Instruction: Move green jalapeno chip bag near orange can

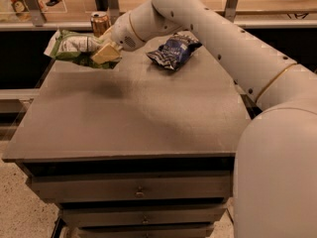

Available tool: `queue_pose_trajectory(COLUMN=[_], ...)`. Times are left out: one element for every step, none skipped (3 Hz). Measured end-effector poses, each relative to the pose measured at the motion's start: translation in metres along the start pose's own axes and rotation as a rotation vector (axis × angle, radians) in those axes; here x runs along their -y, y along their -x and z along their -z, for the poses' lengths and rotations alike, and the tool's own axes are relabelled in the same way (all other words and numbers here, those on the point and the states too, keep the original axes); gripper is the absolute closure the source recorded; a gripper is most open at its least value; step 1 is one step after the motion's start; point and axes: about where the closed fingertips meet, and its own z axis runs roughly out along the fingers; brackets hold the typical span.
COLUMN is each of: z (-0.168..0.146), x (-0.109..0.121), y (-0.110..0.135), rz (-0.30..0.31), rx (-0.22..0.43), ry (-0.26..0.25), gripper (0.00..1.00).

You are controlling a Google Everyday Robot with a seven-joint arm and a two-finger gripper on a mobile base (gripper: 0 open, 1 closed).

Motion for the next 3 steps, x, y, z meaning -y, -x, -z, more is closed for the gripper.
queue_pose_trajectory(z=[0.012, 0.028, 0.044], x=[0.016, 0.036, 0.053], y=[-0.003, -0.012, -0.025], rz=[0.025, 0.050, 0.063], rx=[-0.029, -0.046, -0.043], ry=[-0.022, -0.038, -0.040], gripper=[1.00, 1.00, 1.00])
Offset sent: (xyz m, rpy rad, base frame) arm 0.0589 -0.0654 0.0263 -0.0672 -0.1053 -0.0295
